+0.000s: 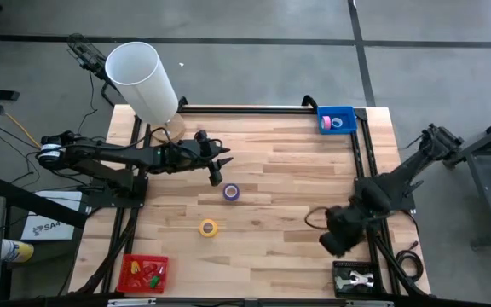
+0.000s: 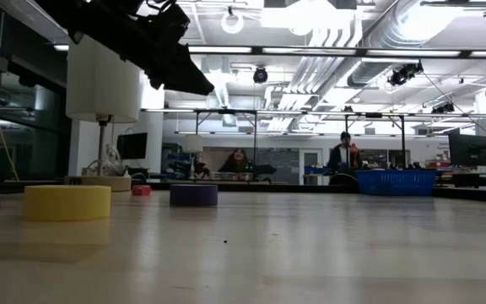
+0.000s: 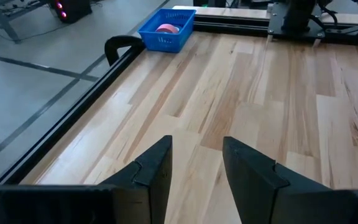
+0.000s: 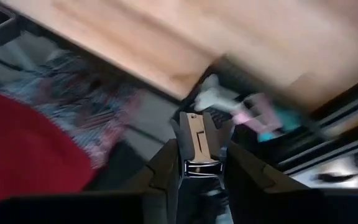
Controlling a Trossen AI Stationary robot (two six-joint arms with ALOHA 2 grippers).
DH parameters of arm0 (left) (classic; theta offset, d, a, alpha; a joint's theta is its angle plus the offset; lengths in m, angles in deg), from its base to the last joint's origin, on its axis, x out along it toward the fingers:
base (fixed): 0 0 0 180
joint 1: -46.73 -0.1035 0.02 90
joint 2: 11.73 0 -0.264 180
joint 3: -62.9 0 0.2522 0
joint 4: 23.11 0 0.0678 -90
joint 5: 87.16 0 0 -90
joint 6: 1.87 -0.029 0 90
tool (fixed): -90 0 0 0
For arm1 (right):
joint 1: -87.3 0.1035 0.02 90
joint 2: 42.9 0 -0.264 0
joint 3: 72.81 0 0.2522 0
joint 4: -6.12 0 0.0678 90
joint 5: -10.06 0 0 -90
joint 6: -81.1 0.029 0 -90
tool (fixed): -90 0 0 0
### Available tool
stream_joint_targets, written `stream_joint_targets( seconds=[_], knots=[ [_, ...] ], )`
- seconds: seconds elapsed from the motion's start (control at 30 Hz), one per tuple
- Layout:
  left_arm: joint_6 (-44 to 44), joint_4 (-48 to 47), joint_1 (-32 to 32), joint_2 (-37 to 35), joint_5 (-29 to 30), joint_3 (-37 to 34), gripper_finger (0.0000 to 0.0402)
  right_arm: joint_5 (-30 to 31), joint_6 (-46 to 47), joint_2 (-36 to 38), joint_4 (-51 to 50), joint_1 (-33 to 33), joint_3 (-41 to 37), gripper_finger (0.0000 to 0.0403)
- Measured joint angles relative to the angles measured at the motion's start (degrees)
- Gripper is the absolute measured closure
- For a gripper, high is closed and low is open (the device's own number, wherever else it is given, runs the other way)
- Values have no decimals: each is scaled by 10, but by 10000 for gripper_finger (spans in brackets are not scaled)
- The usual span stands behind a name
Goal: Pick and place Stapler, Stapler remover, tape
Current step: Put the black staple remover into the black bin
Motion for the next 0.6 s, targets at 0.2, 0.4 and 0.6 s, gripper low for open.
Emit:
stream_joint_targets(
  seconds=[0.2, 0.4, 0.6],
  knots=[
    [24, 0, 0, 0, 0, 0, 261, 32, 198, -6, 132, 95, -50, 319],
    [24, 1, 0, 0, 0, 0, 261, 14, 239, -38, 162, 126, -73, 319],
    [24, 0, 0, 0, 0, 0, 261, 0, 239, -80, 160, 126, -78, 318]
  ],
)
